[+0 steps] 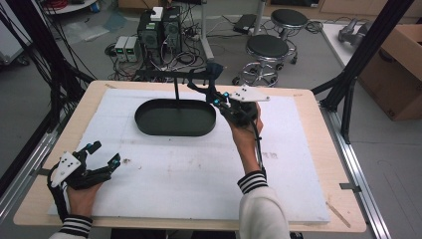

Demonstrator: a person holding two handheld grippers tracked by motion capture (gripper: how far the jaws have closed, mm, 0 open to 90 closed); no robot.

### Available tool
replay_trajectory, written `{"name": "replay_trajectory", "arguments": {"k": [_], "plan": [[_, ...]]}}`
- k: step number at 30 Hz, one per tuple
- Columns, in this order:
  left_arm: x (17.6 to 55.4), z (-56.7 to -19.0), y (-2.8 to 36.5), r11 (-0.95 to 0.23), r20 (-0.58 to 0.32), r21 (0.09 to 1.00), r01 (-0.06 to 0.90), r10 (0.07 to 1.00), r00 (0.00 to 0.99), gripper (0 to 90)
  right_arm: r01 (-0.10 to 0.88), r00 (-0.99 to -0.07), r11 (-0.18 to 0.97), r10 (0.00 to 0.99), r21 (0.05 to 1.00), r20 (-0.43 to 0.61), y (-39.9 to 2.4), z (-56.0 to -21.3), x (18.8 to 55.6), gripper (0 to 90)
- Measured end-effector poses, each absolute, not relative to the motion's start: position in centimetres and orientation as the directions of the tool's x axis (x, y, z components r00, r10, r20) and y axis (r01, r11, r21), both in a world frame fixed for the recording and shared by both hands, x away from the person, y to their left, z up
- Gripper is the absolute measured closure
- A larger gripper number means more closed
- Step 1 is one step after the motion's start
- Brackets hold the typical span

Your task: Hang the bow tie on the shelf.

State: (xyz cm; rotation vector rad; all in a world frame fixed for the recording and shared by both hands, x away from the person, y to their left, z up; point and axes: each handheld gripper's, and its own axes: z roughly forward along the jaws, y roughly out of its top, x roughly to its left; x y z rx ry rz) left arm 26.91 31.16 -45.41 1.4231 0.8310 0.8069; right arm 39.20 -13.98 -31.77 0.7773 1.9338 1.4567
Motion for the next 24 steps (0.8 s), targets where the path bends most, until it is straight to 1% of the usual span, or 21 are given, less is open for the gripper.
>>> {"name": "replay_trajectory", "arguments": {"k": [2, 6, 7, 9, 14, 17, 24], "plan": [[26.9, -45.4, 31.2, -0.002, -0.007, 1.0, 0.019, 0.868, 0.497, 15.8, 0.113, -0.655, 0.227, 0.749, 0.967, -0.099, -14.0, -31.9, 39.8, 82.7], [26.9, -45.4, 31.2, -0.001, -0.009, 1.0, 0.019, 0.868, 0.496, 15.8, 0.108, -0.658, 0.241, 0.744, 0.965, -0.112, -13.8, -31.9, 40.5, 82.7], [26.9, -45.4, 31.2, -0.003, -0.007, 1.0, 0.019, 0.868, 0.497, 15.8, 0.122, -0.66, 0.236, 0.745, 0.964, -0.099, -13.8, -32.3, 41.0, 82.7], [26.9, -45.4, 31.2, 0.0, -0.009, 1.0, 0.019, 0.868, 0.497, 15.8, 0.137, -0.661, 0.241, 0.745, 0.961, -0.093, -13.8, -32.6, 41.2, 82.7], [26.9, -45.4, 31.2, -0.004, -0.007, 1.0, 0.02, 0.868, 0.497, 15.8, 0.134, -0.661, 0.25, 0.743, 0.959, -0.102, -13.8, -32.7, 41.2, 82.7], [26.9, -45.4, 31.2, 0.001, -0.01, 1.0, 0.018, 0.868, 0.497, 15.8, 0.155, -0.657, 0.282, 0.746, 0.947, -0.114, -13.8, -33.0, 41.4, 82.7], [26.9, -45.4, 31.2, 0.003, -0.012, 1.0, 0.019, 0.867, 0.499, 15.8, 0.174, -0.641, 0.284, 0.76, 0.943, -0.111, -13.8, -33.7, 41.9, 82.6]]}}
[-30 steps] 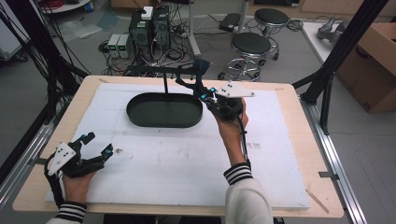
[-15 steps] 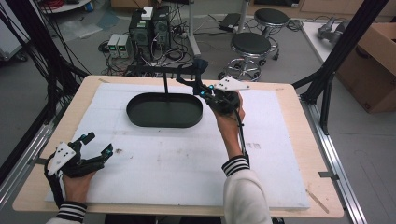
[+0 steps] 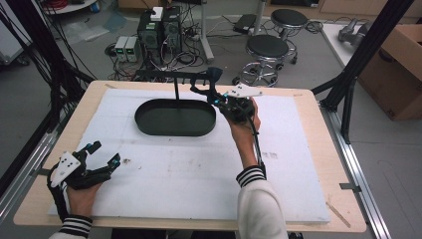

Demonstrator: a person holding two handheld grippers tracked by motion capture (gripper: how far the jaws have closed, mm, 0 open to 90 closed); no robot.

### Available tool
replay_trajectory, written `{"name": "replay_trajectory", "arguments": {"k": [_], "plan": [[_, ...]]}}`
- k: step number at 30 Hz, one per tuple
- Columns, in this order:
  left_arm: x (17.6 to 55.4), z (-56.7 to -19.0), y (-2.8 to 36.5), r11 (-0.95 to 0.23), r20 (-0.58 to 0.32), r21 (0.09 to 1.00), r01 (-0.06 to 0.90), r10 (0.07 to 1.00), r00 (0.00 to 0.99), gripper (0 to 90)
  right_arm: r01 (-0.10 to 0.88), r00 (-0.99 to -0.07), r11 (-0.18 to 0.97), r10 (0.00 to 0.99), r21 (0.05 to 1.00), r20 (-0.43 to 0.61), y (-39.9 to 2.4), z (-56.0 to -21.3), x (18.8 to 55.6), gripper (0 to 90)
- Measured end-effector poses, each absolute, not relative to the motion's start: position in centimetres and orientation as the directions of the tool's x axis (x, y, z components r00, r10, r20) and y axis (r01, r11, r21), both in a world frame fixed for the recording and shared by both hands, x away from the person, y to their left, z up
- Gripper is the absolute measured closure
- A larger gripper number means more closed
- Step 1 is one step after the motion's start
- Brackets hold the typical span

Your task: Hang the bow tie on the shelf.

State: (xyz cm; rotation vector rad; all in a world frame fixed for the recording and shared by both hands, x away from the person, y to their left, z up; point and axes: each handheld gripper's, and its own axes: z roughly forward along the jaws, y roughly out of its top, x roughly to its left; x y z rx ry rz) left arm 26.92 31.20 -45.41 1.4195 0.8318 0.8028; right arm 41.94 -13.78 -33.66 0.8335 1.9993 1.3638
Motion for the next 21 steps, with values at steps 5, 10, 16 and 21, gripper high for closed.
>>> {"name": "replay_trajectory", "arguments": {"k": [5, 10, 16, 21], "plan": [[26.9, -45.4, 31.2, 0.003, -0.011, 1.0, 0.018, 0.867, 0.498, 15.8, 0.193, -0.636, 0.28, 0.765, 0.94, -0.097, -13.8, -34.2, 42.5, 82.5], [26.9, -45.4, 31.2, -0.001, -0.008, 1.0, 0.018, 0.867, 0.498, 15.8, 0.22, -0.63, 0.267, 0.773, 0.938, -0.072, -14.0, -35.0, 43.3, 82.5], [26.9, -45.4, 31.2, 0.001, -0.01, 1.0, 0.018, 0.867, 0.498, 15.8, 0.254, -0.621, 0.256, 0.783, 0.933, -0.046, -14.0, -35.9, 44.1, 82.5], [26.9, -45.4, 31.2, -0.002, -0.007, 1.0, 0.018, 0.867, 0.498, 15.8, 0.288, -0.612, 0.25, 0.79, 0.924, -0.022, -13.7, -36.9, 44.9, 82.5]]}}
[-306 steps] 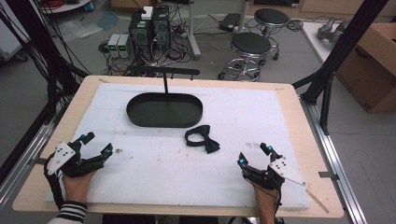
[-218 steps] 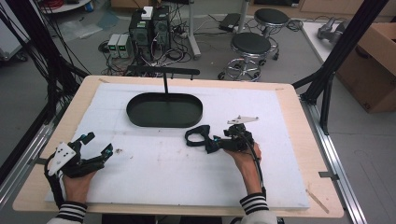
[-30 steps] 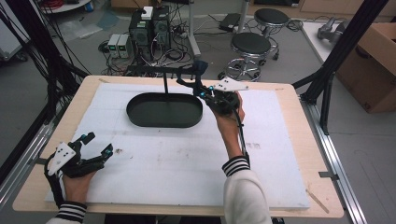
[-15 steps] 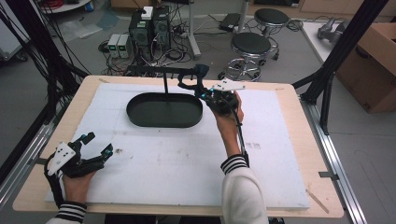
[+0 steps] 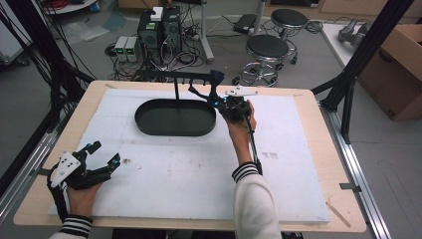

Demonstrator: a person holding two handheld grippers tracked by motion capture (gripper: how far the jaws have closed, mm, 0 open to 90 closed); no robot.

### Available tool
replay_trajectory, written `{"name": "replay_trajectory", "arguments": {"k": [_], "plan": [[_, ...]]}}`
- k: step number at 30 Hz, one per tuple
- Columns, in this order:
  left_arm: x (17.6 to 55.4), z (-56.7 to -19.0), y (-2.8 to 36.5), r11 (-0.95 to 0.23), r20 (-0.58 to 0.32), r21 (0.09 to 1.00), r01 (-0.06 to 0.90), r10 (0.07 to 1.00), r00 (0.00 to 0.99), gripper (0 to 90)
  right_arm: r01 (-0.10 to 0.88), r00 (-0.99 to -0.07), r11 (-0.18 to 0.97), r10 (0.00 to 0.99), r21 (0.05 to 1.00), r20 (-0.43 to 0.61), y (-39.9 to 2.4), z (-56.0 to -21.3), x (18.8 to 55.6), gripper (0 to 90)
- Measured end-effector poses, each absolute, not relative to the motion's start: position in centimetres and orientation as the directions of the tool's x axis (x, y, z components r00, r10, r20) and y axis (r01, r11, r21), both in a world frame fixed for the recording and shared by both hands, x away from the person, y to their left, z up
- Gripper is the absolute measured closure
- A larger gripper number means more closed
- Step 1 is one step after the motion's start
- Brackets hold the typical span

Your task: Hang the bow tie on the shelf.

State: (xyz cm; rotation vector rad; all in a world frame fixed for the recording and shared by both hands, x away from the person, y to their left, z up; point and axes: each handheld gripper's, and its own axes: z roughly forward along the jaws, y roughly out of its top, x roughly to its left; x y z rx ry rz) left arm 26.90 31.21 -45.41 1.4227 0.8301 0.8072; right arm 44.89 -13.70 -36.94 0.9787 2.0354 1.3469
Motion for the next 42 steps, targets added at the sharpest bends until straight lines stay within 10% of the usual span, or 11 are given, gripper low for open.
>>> {"name": "replay_trajectory", "arguments": {"k": [24, 42], "plan": [[26.9, -45.4, 31.2, -0.003, -0.004, 1.0, 0.012, 0.868, 0.497, 15.8, 0.293, -0.623, 0.23, 0.782, 0.928, 0.003, -13.8, -37.2, 45.0, 76.3], [26.9, -45.4, 31.1, -0.004, -0.004, 1.0, 0.014, 0.872, 0.489, 15.8, 0.264, -0.663, 0.189, 0.748, 0.946, 0.035, -16.2, -36.0, 40.9, 32.3]]}}
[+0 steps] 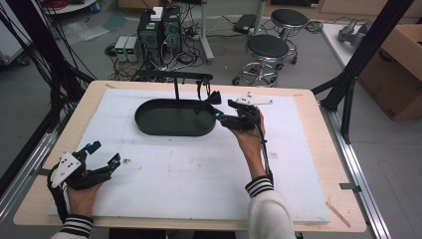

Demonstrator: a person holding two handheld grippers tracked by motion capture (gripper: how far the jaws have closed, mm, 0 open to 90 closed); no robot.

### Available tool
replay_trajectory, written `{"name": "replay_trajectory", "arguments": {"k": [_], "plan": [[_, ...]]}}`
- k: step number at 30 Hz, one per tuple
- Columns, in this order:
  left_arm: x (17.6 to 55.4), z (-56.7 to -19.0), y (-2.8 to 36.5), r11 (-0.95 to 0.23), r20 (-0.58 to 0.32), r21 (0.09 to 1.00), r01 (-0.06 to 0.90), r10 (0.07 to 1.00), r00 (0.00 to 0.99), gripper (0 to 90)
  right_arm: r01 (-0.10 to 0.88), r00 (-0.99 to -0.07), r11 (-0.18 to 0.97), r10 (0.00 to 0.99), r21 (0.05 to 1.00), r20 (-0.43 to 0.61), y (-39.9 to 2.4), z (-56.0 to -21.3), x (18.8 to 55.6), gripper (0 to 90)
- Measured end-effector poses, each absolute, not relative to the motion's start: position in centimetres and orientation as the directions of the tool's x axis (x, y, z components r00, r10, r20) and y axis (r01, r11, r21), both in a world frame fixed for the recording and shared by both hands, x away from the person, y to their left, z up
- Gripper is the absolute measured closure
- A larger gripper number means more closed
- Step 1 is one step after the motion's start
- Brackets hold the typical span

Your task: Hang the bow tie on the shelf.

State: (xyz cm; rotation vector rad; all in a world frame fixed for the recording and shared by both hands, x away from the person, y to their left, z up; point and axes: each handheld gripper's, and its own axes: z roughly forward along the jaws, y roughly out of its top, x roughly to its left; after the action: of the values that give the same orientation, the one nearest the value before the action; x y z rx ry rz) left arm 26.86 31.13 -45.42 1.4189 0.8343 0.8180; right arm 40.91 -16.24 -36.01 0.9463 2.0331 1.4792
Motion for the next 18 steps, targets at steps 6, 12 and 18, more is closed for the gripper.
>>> {"name": "replay_trajectory", "arguments": {"k": [6, 12, 18], "plan": [[26.9, -45.4, 31.1, -0.005, -0.003, 1.0, 0.015, 0.873, 0.487, 15.8, 0.245, -0.653, 0.191, 0.757, 0.95, 0.017, -18.6, -36.2, 37.9, 25.5], [26.9, -45.4, 31.1, -0.008, 0.0, 1.0, 0.015, 0.874, 0.487, 15.8, 0.352, -0.669, 0.163, 0.733, 0.922, 0.126, -21.0, -36.3, 34.9, 15.0], [26.9, -45.4, 31.0, -0.008, 0.001, 1.0, 0.014, 0.873, 0.487, 15.8, 0.237, -0.653, 0.12, 0.754, 0.964, 0.067, -22.2, -36.8, 31.3, 19.8]]}}
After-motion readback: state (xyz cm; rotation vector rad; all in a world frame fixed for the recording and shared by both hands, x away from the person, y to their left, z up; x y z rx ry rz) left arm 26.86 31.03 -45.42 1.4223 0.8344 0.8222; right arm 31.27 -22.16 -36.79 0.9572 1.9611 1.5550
